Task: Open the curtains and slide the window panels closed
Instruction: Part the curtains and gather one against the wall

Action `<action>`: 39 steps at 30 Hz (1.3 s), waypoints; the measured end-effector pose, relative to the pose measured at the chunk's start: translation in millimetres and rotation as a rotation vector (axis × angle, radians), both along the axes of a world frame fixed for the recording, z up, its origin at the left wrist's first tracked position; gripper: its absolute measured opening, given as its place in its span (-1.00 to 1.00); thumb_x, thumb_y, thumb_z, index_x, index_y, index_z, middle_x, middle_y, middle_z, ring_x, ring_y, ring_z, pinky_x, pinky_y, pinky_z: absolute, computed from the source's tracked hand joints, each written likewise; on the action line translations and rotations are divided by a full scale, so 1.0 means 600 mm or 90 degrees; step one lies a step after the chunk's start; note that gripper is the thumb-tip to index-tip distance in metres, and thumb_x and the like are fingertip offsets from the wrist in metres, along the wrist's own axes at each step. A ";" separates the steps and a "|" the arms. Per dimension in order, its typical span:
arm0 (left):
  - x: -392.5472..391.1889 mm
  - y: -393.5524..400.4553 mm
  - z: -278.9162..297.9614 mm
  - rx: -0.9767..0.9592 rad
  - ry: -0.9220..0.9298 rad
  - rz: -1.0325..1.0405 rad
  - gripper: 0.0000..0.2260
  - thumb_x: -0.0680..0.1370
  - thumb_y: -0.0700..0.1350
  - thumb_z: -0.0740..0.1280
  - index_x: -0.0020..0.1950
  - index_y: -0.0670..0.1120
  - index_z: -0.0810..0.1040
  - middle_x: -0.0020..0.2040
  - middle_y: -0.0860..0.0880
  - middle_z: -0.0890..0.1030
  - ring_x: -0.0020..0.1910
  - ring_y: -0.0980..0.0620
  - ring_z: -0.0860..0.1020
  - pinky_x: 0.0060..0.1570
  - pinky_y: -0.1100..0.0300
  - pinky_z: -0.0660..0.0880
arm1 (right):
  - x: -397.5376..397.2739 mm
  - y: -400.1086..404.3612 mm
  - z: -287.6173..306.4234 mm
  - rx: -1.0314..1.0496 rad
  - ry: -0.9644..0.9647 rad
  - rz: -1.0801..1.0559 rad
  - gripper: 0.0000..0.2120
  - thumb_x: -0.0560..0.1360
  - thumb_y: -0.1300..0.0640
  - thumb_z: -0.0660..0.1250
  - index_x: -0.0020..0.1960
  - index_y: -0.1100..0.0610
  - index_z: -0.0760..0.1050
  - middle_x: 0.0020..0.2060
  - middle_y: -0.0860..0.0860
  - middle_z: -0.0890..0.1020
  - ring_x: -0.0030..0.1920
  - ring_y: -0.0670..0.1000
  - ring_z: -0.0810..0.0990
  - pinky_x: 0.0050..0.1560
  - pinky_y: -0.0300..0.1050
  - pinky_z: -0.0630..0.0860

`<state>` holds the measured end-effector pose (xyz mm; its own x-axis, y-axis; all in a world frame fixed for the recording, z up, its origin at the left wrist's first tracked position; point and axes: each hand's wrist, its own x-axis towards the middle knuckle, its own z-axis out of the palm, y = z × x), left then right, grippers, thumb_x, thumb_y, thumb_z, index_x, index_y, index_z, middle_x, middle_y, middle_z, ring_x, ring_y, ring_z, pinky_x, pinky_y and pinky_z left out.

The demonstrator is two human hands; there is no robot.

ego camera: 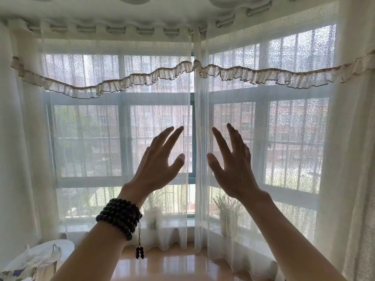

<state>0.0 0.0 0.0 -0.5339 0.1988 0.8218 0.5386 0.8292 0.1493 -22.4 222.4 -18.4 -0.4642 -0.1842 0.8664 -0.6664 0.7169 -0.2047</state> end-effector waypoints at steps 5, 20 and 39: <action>-0.019 -0.020 -0.001 0.003 0.000 -0.018 -0.37 0.59 0.15 0.17 0.63 0.22 0.01 0.62 0.03 0.15 0.56 0.00 0.17 0.39 -0.11 0.25 | 0.004 -0.024 0.002 -0.020 -0.031 -0.003 -0.35 0.61 -0.32 -0.07 0.65 -0.20 -0.05 0.67 -0.06 -0.13 0.66 0.04 -0.14 0.59 0.32 -0.10; -0.095 -0.059 -0.032 0.039 -0.015 -0.046 -0.36 0.58 0.13 0.18 0.63 0.15 0.05 0.59 0.02 0.25 0.53 -0.03 0.26 0.30 0.01 0.24 | -0.056 -0.048 -0.023 -0.009 -0.105 -0.016 -0.34 0.60 -0.27 0.00 0.66 -0.19 -0.03 0.67 -0.08 -0.13 0.66 0.05 -0.08 0.58 0.35 -0.03; -0.434 -0.056 -0.027 0.036 0.009 -0.034 -0.37 0.58 0.15 0.19 0.62 0.19 0.05 0.56 0.03 0.30 0.47 0.01 0.34 0.23 0.05 0.29 | -0.402 -0.043 -0.026 -0.042 -0.086 0.014 -0.32 0.55 -0.37 -0.04 0.64 -0.26 -0.03 0.67 -0.10 -0.08 0.65 0.08 0.00 0.54 0.32 0.03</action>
<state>-260.5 -33.3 -15.9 -0.5118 0.1789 0.8402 0.5840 0.7898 0.1875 -263.6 196.6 -33.9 -0.5739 -0.1407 0.8068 -0.6454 0.6841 -0.3397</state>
